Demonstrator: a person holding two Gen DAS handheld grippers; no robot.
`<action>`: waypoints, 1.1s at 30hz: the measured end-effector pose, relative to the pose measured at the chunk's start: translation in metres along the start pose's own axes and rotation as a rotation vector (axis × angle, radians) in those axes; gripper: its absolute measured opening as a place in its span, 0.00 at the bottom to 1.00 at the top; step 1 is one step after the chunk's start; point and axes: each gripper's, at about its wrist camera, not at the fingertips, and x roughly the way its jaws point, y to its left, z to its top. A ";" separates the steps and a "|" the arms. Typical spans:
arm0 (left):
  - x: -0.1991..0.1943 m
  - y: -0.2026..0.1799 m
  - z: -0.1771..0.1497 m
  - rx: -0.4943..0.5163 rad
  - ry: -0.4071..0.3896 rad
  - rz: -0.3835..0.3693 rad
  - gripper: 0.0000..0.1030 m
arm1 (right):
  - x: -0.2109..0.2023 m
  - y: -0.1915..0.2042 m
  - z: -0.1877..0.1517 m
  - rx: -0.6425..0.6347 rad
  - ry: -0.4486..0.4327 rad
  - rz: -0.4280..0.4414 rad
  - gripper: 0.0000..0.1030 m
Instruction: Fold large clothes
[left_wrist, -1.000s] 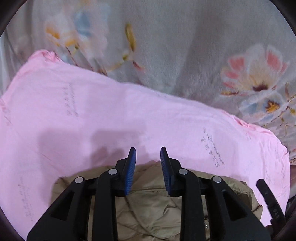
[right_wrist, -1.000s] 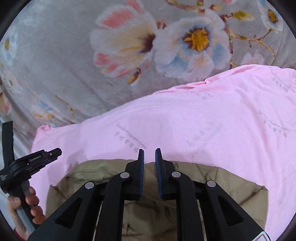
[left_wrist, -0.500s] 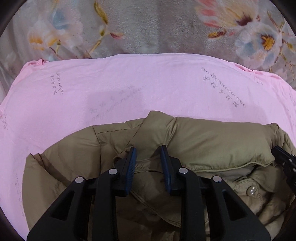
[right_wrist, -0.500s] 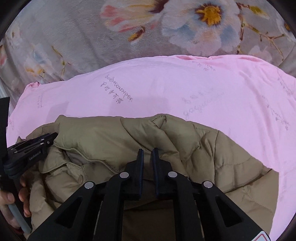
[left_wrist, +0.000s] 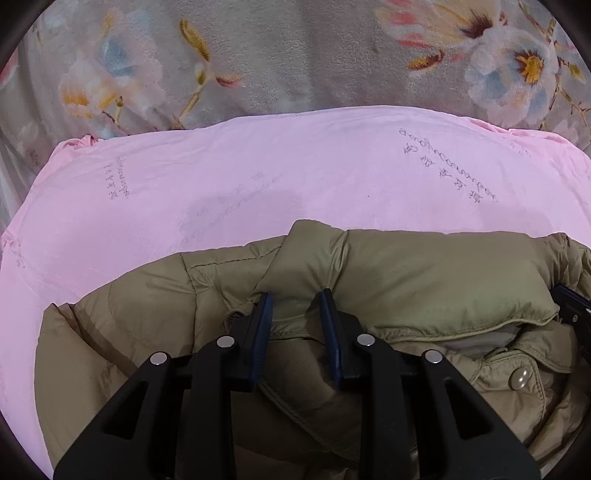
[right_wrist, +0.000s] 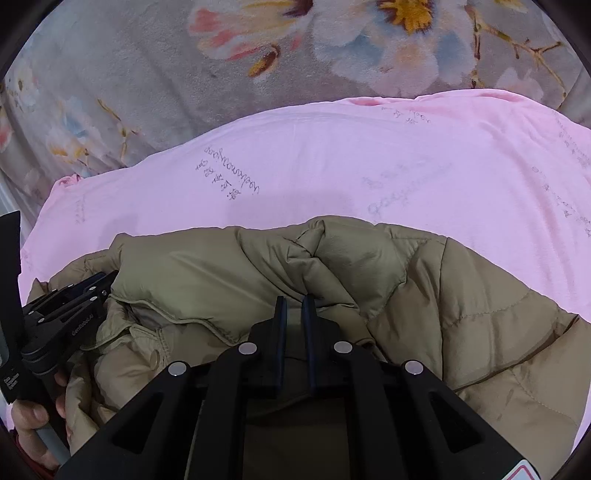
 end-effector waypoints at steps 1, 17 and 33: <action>0.000 0.000 0.000 0.001 0.000 0.001 0.25 | 0.000 0.000 0.000 0.001 0.000 0.002 0.07; -0.003 0.000 0.000 0.007 0.008 0.016 0.26 | -0.003 -0.004 -0.002 0.033 -0.012 0.009 0.06; -0.215 0.182 -0.191 -0.206 0.181 -0.192 0.65 | -0.299 -0.088 -0.230 0.105 0.028 -0.018 0.67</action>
